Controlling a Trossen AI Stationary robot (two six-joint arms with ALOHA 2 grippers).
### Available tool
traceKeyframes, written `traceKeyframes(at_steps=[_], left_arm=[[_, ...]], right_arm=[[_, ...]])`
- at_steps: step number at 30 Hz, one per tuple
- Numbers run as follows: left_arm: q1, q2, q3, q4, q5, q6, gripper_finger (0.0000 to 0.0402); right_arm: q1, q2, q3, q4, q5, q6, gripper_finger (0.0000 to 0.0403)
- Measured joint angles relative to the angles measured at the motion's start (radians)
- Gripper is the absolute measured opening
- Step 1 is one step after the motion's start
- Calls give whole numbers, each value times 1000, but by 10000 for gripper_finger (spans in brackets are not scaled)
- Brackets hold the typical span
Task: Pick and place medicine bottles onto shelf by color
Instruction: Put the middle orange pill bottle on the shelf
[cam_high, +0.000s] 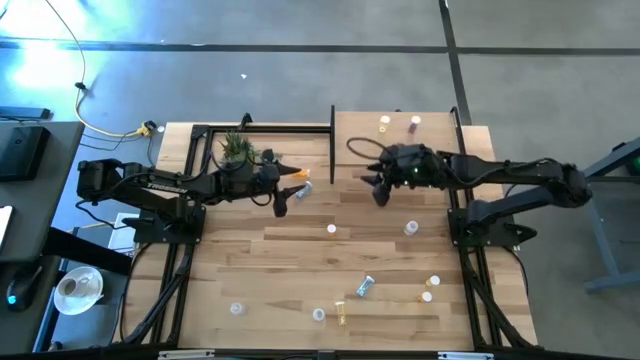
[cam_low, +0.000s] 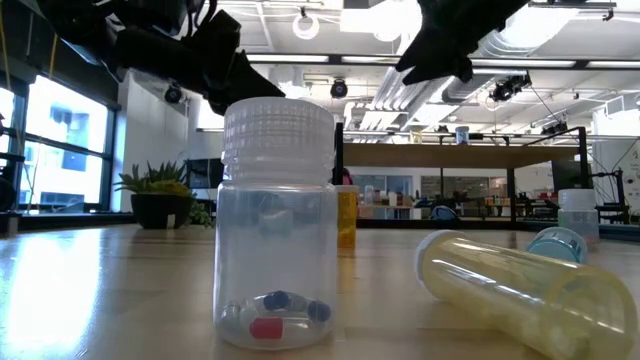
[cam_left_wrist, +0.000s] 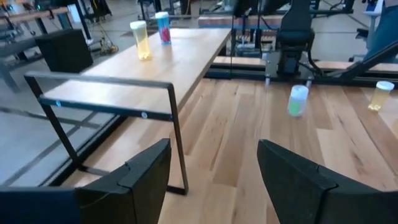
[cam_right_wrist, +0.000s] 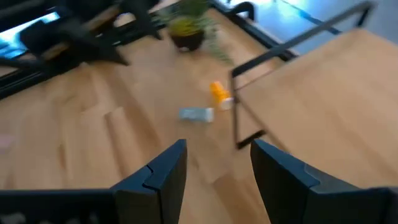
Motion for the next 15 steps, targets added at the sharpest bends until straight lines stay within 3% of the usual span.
traceKeyframes(at_steps=[15], left_arm=[[0,0,0,-157,0,-57,229]], right_arm=[[143,72,0,4,11,-3,177]])
